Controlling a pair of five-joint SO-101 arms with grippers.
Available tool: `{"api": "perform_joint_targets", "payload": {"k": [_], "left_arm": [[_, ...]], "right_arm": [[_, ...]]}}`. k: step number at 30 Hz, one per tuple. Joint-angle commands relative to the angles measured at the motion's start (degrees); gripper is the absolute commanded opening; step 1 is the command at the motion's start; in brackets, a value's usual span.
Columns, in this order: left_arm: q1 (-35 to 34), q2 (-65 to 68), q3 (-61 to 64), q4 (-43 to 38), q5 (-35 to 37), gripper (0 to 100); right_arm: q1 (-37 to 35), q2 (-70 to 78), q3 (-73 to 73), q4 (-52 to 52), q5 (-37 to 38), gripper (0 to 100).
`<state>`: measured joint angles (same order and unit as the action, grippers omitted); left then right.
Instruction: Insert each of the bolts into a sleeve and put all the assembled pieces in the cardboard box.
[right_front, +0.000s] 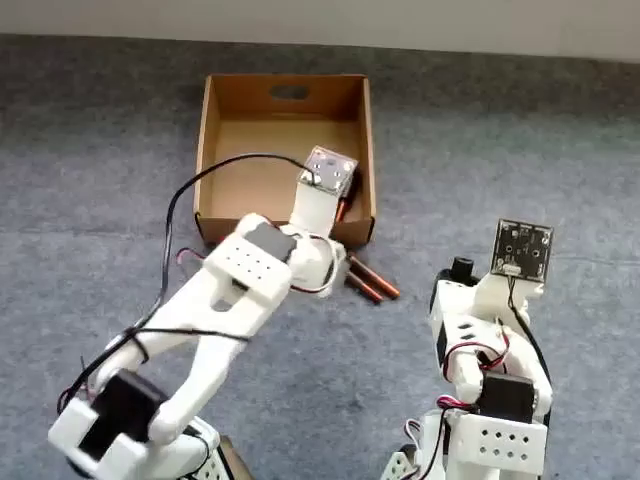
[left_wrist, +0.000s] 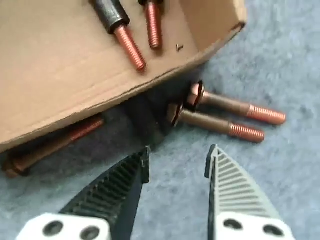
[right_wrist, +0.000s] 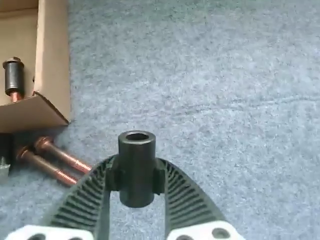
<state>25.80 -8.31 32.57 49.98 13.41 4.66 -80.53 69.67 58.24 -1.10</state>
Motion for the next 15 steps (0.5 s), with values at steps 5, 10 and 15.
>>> {"api": "perform_joint_targets", "payload": {"k": [5,10,15], "left_arm": [[1.7,9.1,-7.3,-3.7,18.5,20],[2.0,15.7,-12.2,-3.7,21.5,21],[2.0,21.5,-17.4,-3.6,23.8,21]], "right_arm": [[0.5,-0.7,0.4,-1.5,-0.5,0.6],[0.4,-0.7,0.5,-1.3,-0.5,0.6],[0.4,-0.7,0.7,-1.3,-0.5,0.6]]}}
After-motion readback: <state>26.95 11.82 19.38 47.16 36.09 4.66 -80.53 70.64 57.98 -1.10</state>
